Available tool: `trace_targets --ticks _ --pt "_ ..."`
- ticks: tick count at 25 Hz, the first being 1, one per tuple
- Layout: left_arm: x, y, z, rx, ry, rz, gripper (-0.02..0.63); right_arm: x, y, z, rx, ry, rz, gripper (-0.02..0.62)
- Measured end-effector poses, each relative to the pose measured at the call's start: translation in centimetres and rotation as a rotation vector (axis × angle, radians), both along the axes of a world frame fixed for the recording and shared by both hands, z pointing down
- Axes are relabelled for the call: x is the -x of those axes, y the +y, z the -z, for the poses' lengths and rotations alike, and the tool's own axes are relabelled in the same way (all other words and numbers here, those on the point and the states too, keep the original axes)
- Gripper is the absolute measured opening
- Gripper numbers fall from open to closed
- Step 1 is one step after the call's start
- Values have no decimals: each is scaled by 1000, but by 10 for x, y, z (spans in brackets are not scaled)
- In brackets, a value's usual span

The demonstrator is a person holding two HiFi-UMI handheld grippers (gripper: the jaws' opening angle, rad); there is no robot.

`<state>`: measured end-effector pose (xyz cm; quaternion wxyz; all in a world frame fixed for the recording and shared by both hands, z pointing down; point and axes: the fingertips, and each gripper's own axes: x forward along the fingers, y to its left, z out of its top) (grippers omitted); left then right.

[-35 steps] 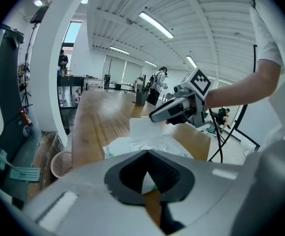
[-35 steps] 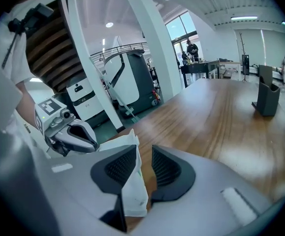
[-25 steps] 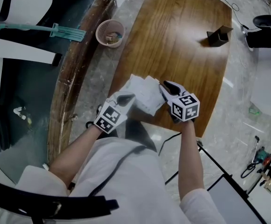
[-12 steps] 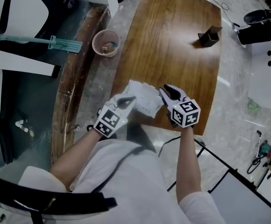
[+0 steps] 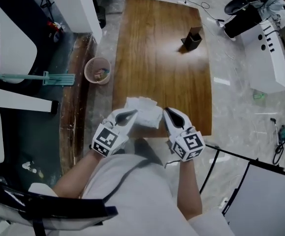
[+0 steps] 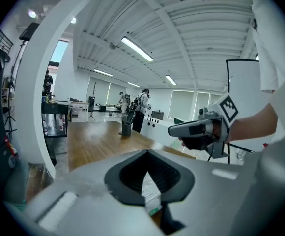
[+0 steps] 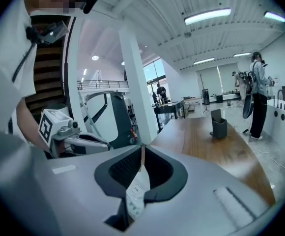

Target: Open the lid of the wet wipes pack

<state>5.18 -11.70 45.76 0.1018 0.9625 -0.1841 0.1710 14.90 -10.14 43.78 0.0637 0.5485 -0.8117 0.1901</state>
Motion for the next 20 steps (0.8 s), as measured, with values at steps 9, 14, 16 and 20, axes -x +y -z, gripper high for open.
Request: trace_targets --ticks 9,14,16,20 --pt "9 5 62 -64 102 -43 3 20 45 55 -126 4 -109 9" --pt "11 9 75 -88 126 -57 3 21 58 61 -144 10 -157 8" --pt "13 11 76 -96 128 -59 3 21 61 61 -147 13 -166 8" --pt "15 14 78 -98 140 -55 3 21 64 68 -160 33 -176 9"
